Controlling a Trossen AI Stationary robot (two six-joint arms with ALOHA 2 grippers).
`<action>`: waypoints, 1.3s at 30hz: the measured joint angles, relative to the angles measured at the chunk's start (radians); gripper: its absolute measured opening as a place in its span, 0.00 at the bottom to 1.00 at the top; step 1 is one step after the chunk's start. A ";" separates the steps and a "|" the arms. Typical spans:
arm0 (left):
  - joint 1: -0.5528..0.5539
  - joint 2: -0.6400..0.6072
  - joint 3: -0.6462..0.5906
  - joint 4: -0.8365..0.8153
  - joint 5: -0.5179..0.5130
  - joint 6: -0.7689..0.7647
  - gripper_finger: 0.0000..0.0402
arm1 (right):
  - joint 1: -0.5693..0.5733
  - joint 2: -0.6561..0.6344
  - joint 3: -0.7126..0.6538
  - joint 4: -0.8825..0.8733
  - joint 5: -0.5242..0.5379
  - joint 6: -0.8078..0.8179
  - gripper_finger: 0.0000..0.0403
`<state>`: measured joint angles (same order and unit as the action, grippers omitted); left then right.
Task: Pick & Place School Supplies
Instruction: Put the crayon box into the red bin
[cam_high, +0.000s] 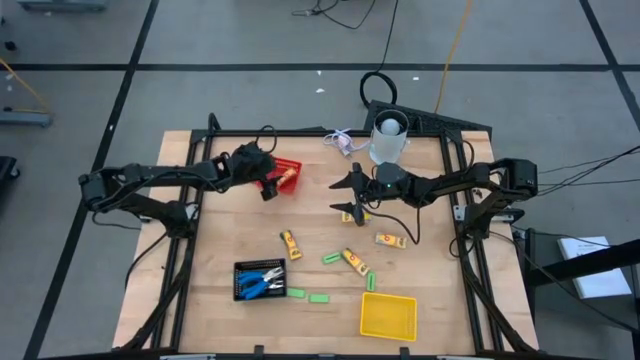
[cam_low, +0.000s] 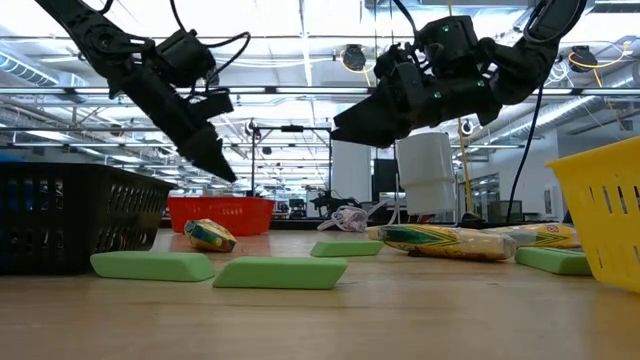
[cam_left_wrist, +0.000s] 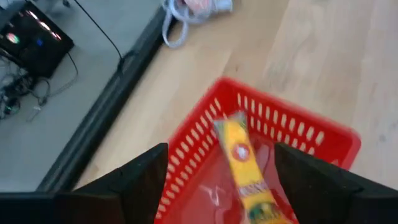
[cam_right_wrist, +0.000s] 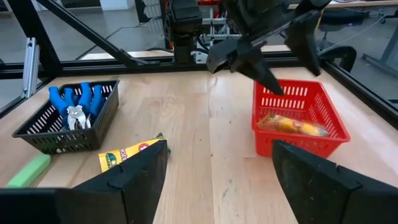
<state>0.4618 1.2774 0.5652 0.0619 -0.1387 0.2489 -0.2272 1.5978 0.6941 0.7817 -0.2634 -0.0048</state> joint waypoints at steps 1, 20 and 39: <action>0.000 0.000 0.000 0.016 0.000 0.001 0.73 | 0.000 0.000 0.000 0.000 0.000 0.000 0.69; -0.151 0.000 0.000 0.338 0.427 -0.060 0.71 | 0.000 0.000 0.000 -0.542 -0.053 0.011 0.69; -0.192 0.000 0.000 0.359 0.365 -0.056 0.72 | 0.036 0.007 0.003 -0.718 0.180 -0.046 0.54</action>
<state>0.2703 1.2770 0.5652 0.4213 0.2263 0.1932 -0.1907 1.6051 0.6968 0.0636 -0.0835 -0.0508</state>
